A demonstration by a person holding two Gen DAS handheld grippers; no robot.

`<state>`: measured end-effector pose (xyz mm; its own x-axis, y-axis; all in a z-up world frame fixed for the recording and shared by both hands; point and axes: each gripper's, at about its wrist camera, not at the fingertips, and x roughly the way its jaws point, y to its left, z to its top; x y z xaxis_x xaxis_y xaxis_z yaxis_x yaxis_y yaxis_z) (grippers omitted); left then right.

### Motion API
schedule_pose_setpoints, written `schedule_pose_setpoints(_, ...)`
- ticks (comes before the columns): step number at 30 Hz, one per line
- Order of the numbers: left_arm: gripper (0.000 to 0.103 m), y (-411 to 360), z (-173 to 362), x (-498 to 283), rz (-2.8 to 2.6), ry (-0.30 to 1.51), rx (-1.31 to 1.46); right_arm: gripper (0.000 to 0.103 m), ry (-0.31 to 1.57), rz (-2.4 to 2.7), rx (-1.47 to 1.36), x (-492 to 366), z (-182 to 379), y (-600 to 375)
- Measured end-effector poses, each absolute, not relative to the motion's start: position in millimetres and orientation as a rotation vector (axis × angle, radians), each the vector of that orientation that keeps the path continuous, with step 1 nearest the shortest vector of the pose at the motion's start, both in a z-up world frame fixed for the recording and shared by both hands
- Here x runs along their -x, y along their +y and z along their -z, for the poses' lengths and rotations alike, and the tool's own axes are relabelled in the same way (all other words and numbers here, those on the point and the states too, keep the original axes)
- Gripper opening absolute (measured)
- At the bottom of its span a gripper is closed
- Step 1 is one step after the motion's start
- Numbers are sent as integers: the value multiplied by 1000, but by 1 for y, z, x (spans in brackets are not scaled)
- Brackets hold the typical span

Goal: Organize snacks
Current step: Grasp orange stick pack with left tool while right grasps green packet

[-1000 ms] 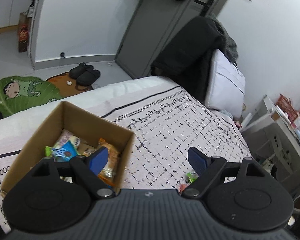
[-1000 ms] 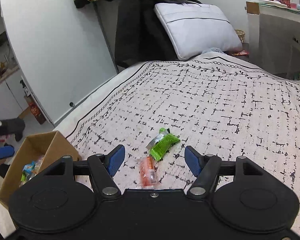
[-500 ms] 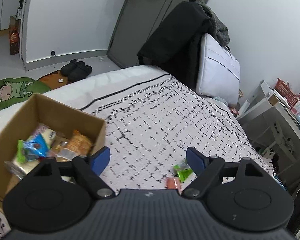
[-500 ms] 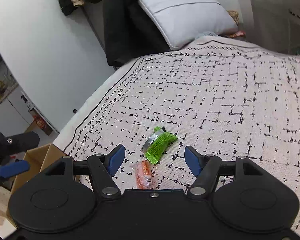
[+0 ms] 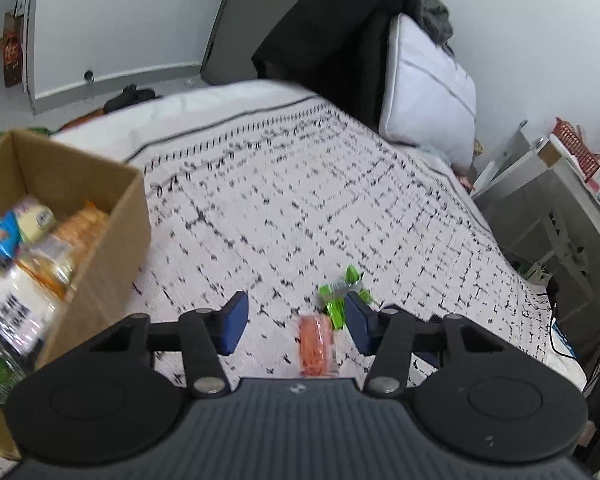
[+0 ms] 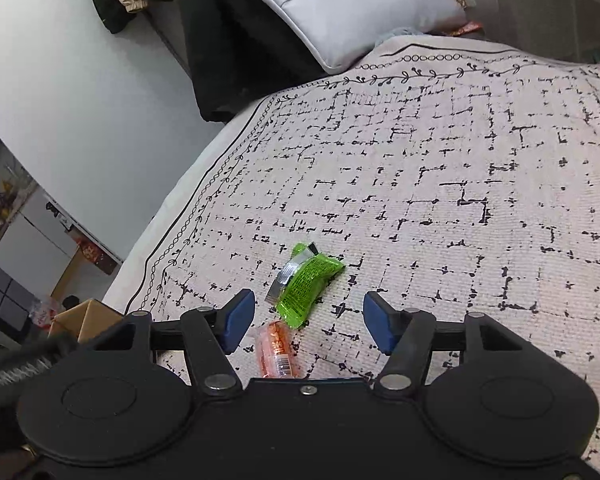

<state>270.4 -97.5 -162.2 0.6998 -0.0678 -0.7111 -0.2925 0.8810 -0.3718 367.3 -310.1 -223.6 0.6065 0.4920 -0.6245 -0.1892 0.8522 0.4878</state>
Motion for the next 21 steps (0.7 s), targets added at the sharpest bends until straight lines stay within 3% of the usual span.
schedule_pose_setpoints(17, 46, -128, 231, -310, -122, 941, 562, 55, 880, -407, -491, -395, 243, -325)
schedule_pose_setpoints(19, 38, -130, 233, -311, -129, 937, 551, 55, 890, -422, -484, -397, 248, -321)
schedule_pose_setpoints(20, 23, -130, 233, -312, -139, 940, 546, 55, 901, -426, -477, -397, 251, -318)
schedule_pose_setpoints(21, 22, -128, 234, -313, -144, 944, 556, 55, 903, -431, -471, -397, 251, -316)
